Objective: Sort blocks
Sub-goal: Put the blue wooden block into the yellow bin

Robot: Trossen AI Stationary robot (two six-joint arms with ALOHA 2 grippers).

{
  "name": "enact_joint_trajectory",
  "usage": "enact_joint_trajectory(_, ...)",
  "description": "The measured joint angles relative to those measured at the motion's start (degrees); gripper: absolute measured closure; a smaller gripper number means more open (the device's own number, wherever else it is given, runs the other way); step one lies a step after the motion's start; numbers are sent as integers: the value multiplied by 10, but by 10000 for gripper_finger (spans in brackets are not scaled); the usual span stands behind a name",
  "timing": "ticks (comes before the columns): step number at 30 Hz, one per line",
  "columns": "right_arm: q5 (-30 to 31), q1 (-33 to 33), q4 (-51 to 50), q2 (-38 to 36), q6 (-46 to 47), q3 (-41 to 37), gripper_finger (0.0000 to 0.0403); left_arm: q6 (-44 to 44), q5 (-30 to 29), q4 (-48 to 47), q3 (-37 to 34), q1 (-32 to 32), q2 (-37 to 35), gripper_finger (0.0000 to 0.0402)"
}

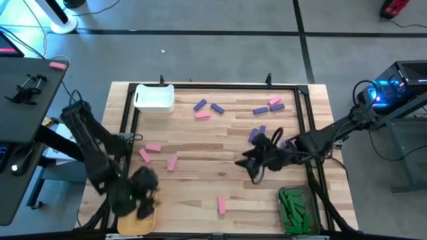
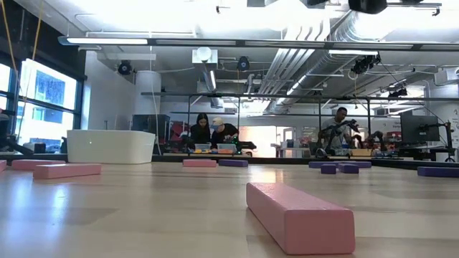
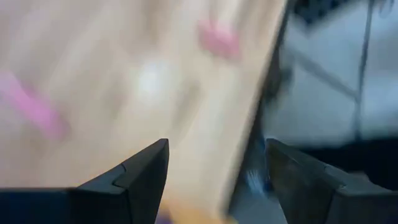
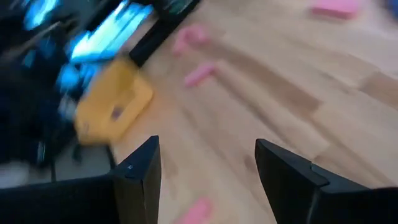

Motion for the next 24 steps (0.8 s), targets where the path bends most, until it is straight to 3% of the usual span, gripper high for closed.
enact_joint_trajectory(4,-2,-73,-98,0,100,0,206,158,-127,-3,0,88,-42,153)
enact_joint_trajectory(8,-77,-188,-238,1,85,-14,206,305,-156,33,0,212,-56,153)
enact_joint_trajectory(11,-153,-267,-259,0,28,-61,206,413,-103,137,-19,301,-56,153)
enact_joint_trajectory(14,-244,-315,-241,-1,-54,-116,206,484,24,317,-74,367,-55,153)
enact_joint_trajectory(17,-311,-339,-262,-4,-160,-164,206,498,155,488,-146,413,-52,153)
enact_joint_trajectory(19,-315,-356,-305,-13,-206,-188,206,469,184,548,-189,436,-51,153)
enact_joint_trajectory(24,-314,-381,-343,-74,-304,-232,206,370,183,608,-257,482,-57,153)
